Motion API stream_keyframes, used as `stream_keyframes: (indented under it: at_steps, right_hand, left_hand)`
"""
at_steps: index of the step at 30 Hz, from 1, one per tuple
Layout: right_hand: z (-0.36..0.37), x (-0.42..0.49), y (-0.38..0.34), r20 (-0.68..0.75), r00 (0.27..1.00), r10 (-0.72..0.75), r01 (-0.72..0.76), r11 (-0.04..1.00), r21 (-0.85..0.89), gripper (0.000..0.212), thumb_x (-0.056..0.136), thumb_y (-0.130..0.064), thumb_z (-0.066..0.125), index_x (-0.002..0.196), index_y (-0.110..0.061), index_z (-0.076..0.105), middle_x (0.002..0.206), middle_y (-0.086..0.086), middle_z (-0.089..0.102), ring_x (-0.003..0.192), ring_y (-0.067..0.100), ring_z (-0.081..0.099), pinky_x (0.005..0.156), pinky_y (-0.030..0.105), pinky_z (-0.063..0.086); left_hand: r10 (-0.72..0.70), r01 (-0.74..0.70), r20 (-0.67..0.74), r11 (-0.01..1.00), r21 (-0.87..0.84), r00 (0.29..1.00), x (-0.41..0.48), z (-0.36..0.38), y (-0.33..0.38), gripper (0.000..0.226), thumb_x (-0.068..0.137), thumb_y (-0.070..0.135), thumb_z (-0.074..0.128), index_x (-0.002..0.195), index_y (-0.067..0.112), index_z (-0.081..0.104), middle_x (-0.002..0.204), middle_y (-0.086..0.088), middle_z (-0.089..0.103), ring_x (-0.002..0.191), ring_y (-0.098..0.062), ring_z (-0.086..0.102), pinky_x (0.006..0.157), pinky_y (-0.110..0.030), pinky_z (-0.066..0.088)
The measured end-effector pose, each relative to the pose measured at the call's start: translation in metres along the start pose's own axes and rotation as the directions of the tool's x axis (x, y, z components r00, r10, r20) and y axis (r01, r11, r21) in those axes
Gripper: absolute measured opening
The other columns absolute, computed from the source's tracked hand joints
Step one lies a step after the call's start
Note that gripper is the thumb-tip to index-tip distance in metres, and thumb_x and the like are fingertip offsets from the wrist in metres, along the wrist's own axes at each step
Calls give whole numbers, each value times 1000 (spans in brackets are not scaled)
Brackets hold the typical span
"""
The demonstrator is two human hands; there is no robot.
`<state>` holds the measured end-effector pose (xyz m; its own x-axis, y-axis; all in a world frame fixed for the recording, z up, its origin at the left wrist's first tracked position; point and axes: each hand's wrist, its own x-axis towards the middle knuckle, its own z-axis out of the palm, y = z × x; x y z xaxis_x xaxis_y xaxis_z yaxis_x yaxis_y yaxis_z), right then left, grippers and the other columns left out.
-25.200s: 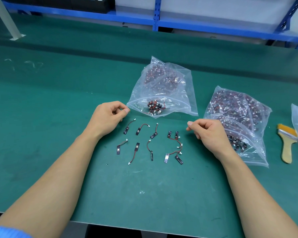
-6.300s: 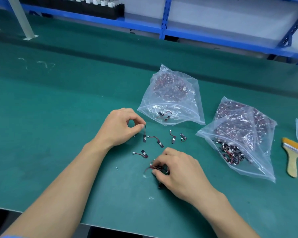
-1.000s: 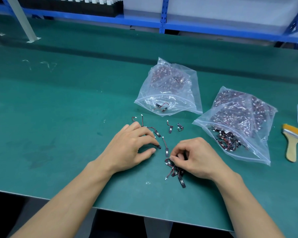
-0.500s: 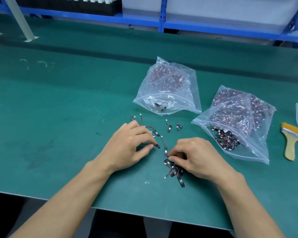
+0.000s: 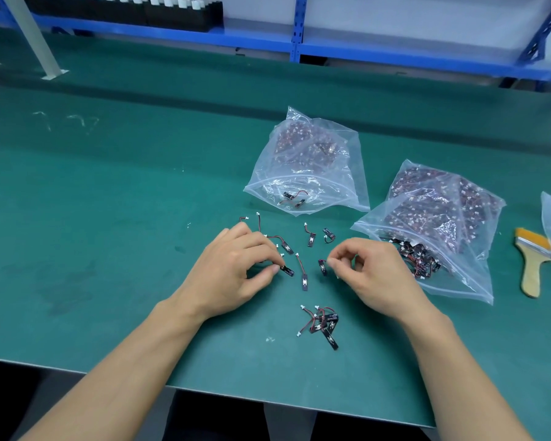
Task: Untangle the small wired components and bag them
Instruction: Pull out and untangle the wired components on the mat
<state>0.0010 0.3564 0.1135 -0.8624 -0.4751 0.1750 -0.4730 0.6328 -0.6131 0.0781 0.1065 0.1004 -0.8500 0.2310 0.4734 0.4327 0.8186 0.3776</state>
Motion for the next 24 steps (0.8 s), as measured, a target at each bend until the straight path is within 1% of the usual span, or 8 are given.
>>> stream_keyframes:
  at_steps: [4,6,8,11,13,16,20,24]
  right_hand:
    - [-9,-9,-7,-31,999,20,-24,991,-134,7,91,-37,65,89,-32,69,72,-17,62,65,-1,52,71,34,49]
    - [-15,-18,-18,68,996,58,-43,979,-201,29,83,-61,59,86,-33,63,69,-17,63,67,-1,55,69,32,49]
    - [-15,-25,-32,204,968,143,-76,949,-307,55,66,-85,48,85,-34,57,68,-19,64,67,0,56,68,31,48]
    - [-6,-32,-45,299,929,220,-81,906,-416,76,47,-98,49,86,-32,52,74,-14,63,76,11,59,69,33,47]
    - [1,-33,-50,311,926,213,-66,904,-423,73,47,-93,60,84,-31,52,78,-13,61,79,15,58,67,32,45]
    - [4,-31,-55,337,924,179,-45,928,-370,53,62,-72,77,84,-28,57,80,-12,62,81,14,58,72,33,50]
    - [2,-27,-56,406,898,168,-57,961,-272,26,72,-49,80,79,-27,66,74,-12,65,69,1,58,69,28,53]
    - [2,-24,-57,446,875,190,-91,968,-234,12,72,-35,77,71,-28,67,66,-15,68,59,-1,61,68,29,58]
  left_hand:
    - [-11,11,-19,1000,-14,1000,1,-1,-1,13,91,28,63,93,25,75,96,16,67,84,-19,51,74,-43,47]
    - [-14,14,-27,1000,-19,1000,1,-1,-2,12,91,28,63,92,24,75,96,16,67,84,-20,51,74,-43,47]
    - [-19,18,-36,999,-27,999,1,-1,-2,10,90,26,65,92,24,75,96,16,68,84,-20,51,75,-43,47]
    - [-27,25,-53,999,-40,998,1,0,-2,9,90,26,67,92,23,75,97,16,68,84,-20,52,75,-43,47]
    - [-28,26,-63,999,-47,998,2,0,-2,9,90,26,67,93,22,75,97,15,68,84,-21,51,75,-45,47]
    - [-36,30,-87,998,-62,996,2,-1,-4,8,90,24,68,93,21,75,98,14,68,86,-21,52,76,-46,48]
    - [-64,49,-158,994,-101,985,8,-7,-7,7,89,23,69,92,22,75,97,15,68,86,-20,52,80,-36,47]
    - [-129,96,-226,984,-148,965,25,-18,-17,7,89,21,69,91,23,75,97,15,69,88,-21,54,79,-28,44]
